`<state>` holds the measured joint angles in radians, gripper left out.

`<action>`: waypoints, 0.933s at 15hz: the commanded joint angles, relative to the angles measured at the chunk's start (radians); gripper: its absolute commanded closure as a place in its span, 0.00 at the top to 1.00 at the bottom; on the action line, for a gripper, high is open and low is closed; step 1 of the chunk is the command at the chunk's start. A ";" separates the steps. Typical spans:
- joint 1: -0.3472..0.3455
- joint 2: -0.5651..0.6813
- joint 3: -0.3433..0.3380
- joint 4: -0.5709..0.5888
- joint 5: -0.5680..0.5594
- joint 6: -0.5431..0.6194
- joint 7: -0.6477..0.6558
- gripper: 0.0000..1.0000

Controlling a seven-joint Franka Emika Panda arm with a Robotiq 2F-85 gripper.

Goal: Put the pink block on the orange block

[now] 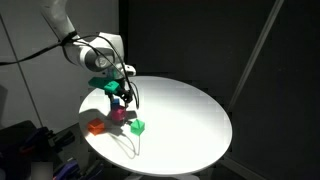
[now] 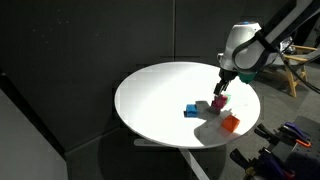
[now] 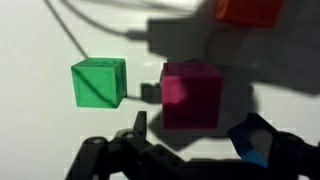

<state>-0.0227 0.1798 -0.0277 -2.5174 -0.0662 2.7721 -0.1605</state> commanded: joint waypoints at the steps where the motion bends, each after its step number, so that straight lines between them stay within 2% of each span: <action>1: -0.023 0.007 0.014 -0.004 0.017 0.022 -0.047 1.00; 14: -0.037 0.048 0.010 0.008 0.007 0.017 -0.049 1.00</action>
<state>-0.0435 0.2160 -0.0273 -2.5170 -0.0661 2.7771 -0.1842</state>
